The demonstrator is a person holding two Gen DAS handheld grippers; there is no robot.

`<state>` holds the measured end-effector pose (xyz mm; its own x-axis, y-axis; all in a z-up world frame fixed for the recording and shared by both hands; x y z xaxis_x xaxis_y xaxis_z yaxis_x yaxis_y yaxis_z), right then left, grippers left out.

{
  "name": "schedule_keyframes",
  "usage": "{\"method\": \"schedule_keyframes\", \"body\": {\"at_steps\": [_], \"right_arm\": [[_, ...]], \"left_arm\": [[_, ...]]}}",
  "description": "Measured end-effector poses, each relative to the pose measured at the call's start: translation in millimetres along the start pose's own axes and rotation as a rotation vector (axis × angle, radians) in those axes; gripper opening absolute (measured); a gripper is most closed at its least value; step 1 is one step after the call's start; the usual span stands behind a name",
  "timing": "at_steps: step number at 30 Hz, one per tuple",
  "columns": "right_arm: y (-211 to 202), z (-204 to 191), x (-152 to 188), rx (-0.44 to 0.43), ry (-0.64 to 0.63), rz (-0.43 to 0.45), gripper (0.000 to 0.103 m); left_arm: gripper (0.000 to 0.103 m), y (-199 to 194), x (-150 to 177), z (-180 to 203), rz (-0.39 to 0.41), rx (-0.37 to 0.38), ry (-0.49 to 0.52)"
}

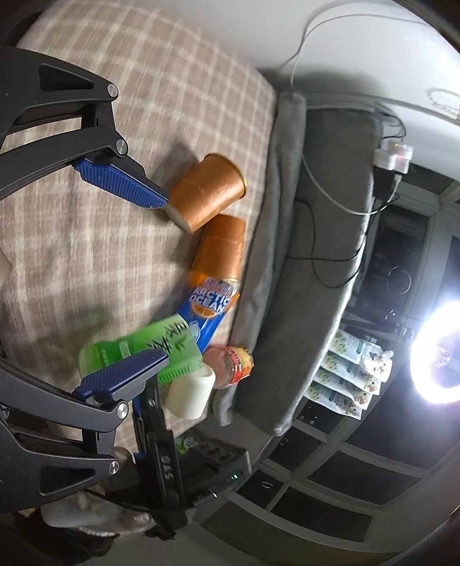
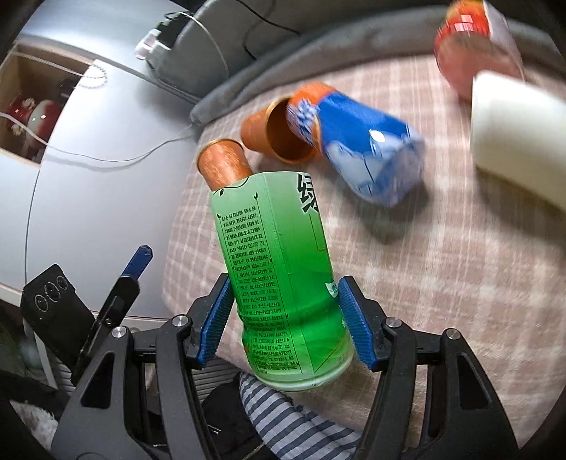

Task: Flip cup upright
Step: 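Lift the green bottle with the right gripper and rotate it upright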

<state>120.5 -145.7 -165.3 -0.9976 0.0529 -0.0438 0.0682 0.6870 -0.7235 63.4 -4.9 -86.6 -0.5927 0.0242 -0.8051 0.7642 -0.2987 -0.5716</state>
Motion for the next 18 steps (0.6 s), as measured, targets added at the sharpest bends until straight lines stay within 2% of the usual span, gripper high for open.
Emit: {"method": "schedule_keyframes", "body": {"at_steps": [7, 9, 12, 18], "right_arm": [[13.7, 5.4, -4.1, 0.036, 0.025, -0.025, 0.065], [14.2, 5.3, -6.0, 0.037, 0.021, -0.021, 0.07], [11.5, 5.9, -6.7, 0.037, 0.004, -0.005, 0.08], [-5.8, 5.1, -4.5, 0.053, -0.053, 0.067, 0.08]], "left_arm": [[0.082, 17.7, 4.4, 7.3, -0.058, 0.078, -0.049], [0.082, 22.2, 5.7, 9.0, -0.07, 0.09, -0.053], [0.082, 28.4, 7.7, 9.9, -0.088, 0.107, -0.069], [0.082, 42.2, 9.7, 8.9, -0.127, 0.145, -0.103]]}}
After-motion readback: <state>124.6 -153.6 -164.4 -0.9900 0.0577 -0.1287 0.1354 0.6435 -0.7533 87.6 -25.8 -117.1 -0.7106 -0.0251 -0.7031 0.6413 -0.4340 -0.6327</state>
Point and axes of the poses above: each gripper's, at about its wrist camera, not at the fingertips, and y roughly the way its jaws point, z to its right, x to its underside, the point moved 8 cm from there along y, roughly the way its jaws point, and after that the axes turned 14 degrees about y, right-handed, at the moved point
